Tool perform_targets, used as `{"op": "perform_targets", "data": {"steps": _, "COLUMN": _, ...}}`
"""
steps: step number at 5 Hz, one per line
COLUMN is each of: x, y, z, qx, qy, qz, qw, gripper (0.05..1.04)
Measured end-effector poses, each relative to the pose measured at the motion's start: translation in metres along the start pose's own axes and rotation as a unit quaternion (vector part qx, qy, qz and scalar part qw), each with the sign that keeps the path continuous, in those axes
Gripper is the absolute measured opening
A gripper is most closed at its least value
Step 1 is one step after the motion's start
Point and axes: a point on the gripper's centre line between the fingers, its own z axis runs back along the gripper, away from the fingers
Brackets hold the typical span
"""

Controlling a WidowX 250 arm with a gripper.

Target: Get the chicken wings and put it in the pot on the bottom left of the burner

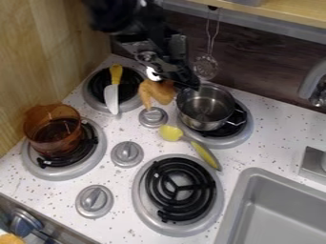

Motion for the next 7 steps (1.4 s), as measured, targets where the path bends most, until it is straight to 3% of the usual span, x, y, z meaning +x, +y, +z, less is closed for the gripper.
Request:
{"op": "perform_targets", "data": {"steps": 1, "x": -0.016, "y": 0.023, "z": 0.011, "qx": 0.021, "qy": 0.039, "qz": -0.027, "qw": 0.9986, "gripper": 0.541}}
{"op": "perform_targets", "data": {"steps": 2, "x": -0.031, "y": 0.045, "z": 0.022, "qx": 0.031, "qy": 0.095, "qz": -0.064, "qw": 0.9930, "gripper": 0.541}}
{"op": "perform_targets", "data": {"steps": 4, "x": -0.053, "y": 0.082, "z": 0.037, "qx": 0.030, "qy": 0.208, "qz": -0.100, "qw": 0.9726, "gripper": 0.541}}
{"op": "perform_targets", "data": {"steps": 5, "x": -0.072, "y": 0.110, "z": 0.045, "qx": 0.026, "qy": 0.243, "qz": -0.101, "qw": 0.9643, "gripper": 0.541}}
{"op": "perform_targets", "data": {"steps": 7, "x": -0.104, "y": 0.139, "z": 0.043, "qx": 0.017, "qy": 0.251, "qz": -0.090, "qw": 0.9637, "gripper": 0.541}}
